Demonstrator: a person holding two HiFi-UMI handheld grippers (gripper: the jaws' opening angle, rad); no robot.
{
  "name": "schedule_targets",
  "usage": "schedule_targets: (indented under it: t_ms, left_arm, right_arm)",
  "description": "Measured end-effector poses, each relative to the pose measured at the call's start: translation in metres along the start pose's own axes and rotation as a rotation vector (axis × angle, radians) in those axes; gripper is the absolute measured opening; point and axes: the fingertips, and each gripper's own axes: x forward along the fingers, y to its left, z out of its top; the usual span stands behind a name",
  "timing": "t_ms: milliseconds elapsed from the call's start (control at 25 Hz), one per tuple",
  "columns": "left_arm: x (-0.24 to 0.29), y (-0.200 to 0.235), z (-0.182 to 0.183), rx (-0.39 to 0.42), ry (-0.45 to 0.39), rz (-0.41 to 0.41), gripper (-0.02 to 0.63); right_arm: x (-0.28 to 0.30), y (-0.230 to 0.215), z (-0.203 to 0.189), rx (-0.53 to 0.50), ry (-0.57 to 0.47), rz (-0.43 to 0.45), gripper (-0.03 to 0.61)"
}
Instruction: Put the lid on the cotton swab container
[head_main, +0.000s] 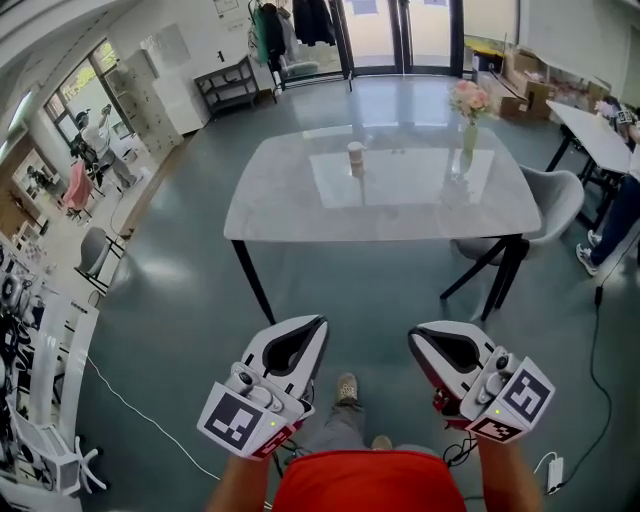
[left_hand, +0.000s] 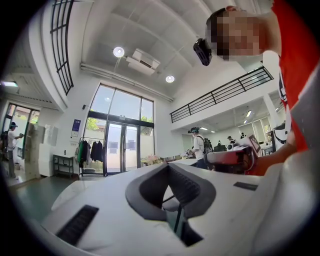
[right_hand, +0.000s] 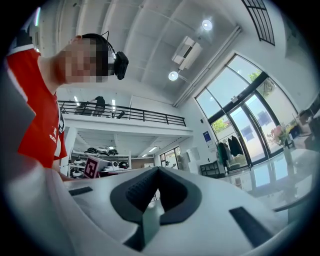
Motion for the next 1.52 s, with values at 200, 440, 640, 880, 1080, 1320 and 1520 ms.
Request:
schedule_targets:
  t_ms: [200, 440, 640, 880, 1080, 1320, 1520]
  left_arm:
    - [0.030, 0.040, -0.010, -0.017, -0.024, 0.009, 0.017]
    - [0.074, 0.114, -0.012, 0.000, -0.057, 0.001, 0.017]
    - [0.109, 0.177, -0.022, 0.034, 0.031, -0.041, 0.017]
    - [0.141, 0.247, -0.025, 0.020, 0.036, -0.086, 0.017]
    - [0.170, 0.280, -0.038, 0.005, 0.047, -0.103, 0.017]
    - [0.207, 0.305, -0.051, -0.023, 0.069, -0.094, 0.017]
    - [0.241, 0.338, -0.067, -0.020, 0.094, -0.063, 0.017]
  right_arm:
    - [0.029, -0.036, -0.010, -0.008, 0.031, -0.006, 0.011]
    - [0.093, -0.093, -0.004, -0.024, 0.039, -0.029, 0.011]
    - [0.157, -0.139, 0.004, -0.038, 0.031, -0.041, 0.011]
    - [0.223, -0.182, 0.002, -0.032, 0.030, -0.079, 0.011]
    - [0.247, -0.216, -0.004, -0.029, 0.051, -0.106, 0.011]
    - [0.265, -0.260, -0.007, -0.019, 0.061, -0.112, 0.011]
    - [0.287, -0.311, -0.017, -0.006, 0.058, -0.095, 0.011]
